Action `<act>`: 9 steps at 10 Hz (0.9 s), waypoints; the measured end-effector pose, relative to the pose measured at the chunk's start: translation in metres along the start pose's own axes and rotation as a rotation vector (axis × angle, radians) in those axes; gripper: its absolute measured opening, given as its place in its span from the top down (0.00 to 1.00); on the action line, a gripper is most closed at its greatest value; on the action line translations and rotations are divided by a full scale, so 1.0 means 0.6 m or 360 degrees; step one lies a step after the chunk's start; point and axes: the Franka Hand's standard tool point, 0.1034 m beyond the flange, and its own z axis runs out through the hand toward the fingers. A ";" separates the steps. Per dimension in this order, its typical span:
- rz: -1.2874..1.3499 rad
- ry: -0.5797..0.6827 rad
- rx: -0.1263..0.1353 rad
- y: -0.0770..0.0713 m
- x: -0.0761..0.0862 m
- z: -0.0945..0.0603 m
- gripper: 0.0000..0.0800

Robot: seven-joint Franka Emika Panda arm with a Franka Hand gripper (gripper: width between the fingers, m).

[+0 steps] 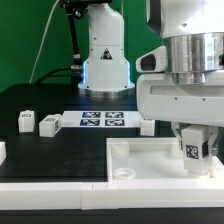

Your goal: Assemble one leg

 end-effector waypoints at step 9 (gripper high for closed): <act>-0.0580 0.0009 0.0015 -0.007 0.006 -0.005 0.19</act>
Offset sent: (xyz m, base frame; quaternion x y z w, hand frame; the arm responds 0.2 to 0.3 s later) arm 0.0000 0.0000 0.0000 0.0000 0.0000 -0.0899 0.9960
